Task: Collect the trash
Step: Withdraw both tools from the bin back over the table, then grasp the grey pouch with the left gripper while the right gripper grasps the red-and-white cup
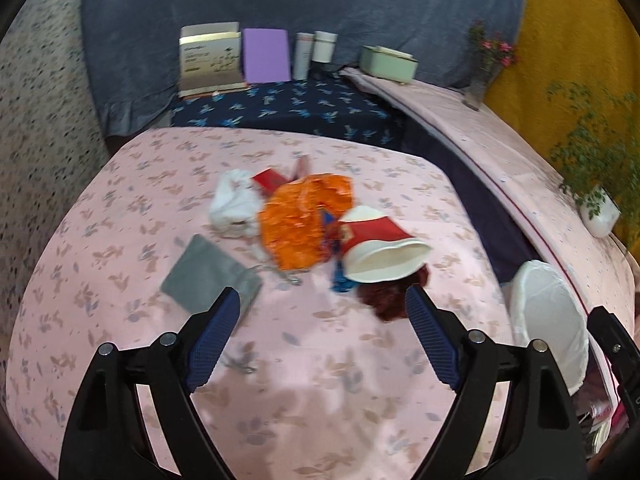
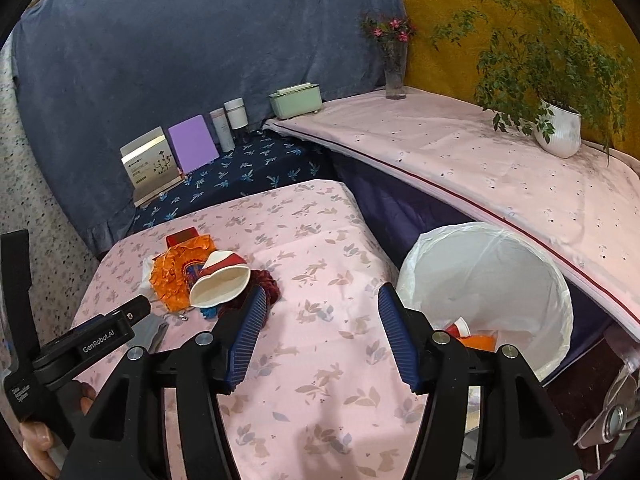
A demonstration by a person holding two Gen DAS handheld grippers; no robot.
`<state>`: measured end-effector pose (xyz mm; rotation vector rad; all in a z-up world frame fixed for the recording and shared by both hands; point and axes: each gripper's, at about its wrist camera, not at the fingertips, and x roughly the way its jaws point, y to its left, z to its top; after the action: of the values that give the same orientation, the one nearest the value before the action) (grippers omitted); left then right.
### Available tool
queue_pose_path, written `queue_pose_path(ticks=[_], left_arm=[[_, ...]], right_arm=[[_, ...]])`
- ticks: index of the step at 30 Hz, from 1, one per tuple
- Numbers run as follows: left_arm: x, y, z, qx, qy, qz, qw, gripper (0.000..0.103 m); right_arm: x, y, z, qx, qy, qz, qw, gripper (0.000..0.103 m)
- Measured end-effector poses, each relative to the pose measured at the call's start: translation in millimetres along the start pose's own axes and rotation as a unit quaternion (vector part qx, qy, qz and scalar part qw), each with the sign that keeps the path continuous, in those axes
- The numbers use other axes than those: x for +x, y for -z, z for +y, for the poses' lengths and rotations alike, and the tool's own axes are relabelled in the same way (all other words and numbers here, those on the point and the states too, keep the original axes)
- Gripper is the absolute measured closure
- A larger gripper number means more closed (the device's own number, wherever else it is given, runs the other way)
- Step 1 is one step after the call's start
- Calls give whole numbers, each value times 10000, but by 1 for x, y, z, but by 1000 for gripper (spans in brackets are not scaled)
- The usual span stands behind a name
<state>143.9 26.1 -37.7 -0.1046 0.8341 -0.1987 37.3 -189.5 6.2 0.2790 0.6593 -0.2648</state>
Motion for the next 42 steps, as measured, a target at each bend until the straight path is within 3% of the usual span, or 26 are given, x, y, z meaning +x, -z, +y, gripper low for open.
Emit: queue_pose_path(ticks=[11,26,32,34,37,42], left_arm=[[27,15,65,-418,-419,332,9977,16],[69,31,92,-734,-300,870,9930,19],[80,32,89,-618,-244,956,9932,48],[82,29,88,-608,-105,1000,9931,72],[82,25,87,-620,32,1014,9929,88],[78,17,83,-514,124,927,9943,96]], right_arm=[[32,11,46,-247,-195,340,9989,46],[84,20,99,-535,-438,727,9950,46],[103,23,112,-580,-491,867,9933,46],[109,24,115,-579,-506,911,9929,46],[120,25,119,-565,-558,995,9919,46],[136,26,128,-585,-629,1086,9904,48]])
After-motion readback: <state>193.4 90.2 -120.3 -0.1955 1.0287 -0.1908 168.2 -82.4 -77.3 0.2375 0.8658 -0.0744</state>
